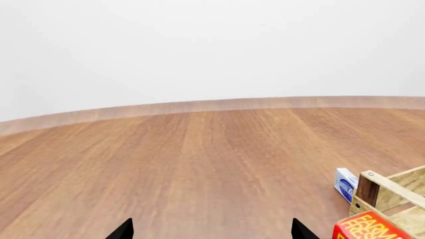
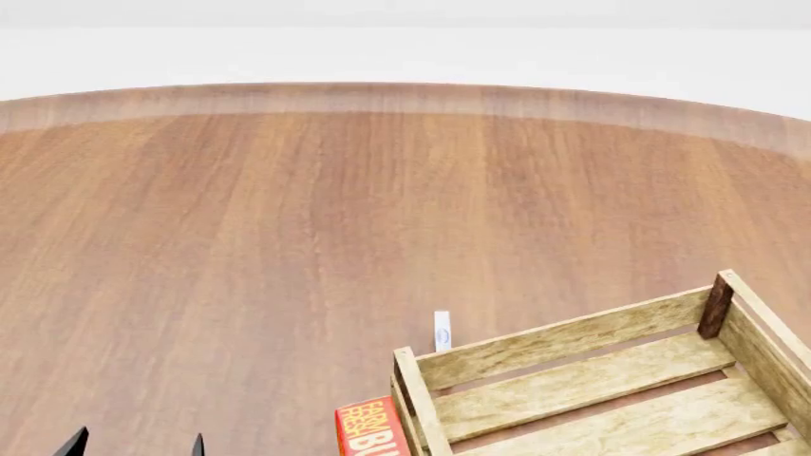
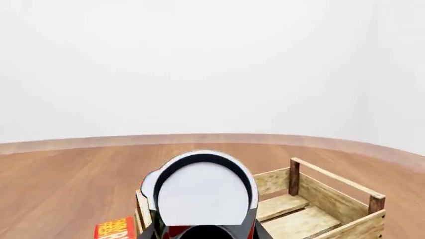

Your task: Pick up the tomato sauce, and put it in the wooden tray.

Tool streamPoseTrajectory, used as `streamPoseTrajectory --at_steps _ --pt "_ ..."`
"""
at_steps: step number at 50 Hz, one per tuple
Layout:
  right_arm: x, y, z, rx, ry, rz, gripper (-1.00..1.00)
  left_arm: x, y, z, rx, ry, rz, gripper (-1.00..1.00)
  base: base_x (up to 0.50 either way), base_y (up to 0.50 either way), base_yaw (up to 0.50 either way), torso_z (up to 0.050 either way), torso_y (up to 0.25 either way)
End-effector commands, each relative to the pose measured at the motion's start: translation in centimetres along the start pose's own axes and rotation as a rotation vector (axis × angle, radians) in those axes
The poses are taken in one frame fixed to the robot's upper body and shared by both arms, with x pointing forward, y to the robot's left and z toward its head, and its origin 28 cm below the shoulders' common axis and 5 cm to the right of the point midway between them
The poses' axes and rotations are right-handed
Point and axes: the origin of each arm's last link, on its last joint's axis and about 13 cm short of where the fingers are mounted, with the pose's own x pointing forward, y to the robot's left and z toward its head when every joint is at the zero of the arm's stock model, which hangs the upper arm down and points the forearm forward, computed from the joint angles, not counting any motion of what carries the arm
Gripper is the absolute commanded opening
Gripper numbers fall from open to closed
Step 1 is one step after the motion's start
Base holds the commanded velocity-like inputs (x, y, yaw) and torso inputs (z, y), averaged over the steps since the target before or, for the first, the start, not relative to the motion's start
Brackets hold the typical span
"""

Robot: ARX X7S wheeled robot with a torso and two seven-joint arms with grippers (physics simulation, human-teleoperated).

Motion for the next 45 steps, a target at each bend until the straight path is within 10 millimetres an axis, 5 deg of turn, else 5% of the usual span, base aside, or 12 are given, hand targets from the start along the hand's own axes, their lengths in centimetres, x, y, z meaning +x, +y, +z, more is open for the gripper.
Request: streamPoseTrajectory --at_steps 1,25,45 --pt "2.5 -0.4 0.8 -0.036 -0.019 -0.041 -1.0 0.0 0.0 0.0 -0.019 -0.01 -0.016 1.0 0.0 0.0 0.0 0.0 0.0" --pt "6.4 -1.5 3.1 -0.066 -0.042 -0.121 -1.0 0.0 0.0 0.0 -0.019 -0.01 -0.016 1.0 0.0 0.0 0.0 0.0 0.0" --pt "11.5 -2.4 1.7 -0.094 0.049 -0.203 -1.0 0.1 0.0 0.0 -0.018 -0.006 -0.018 1.0 0.0 0.0 0.0 0.0 0.0"
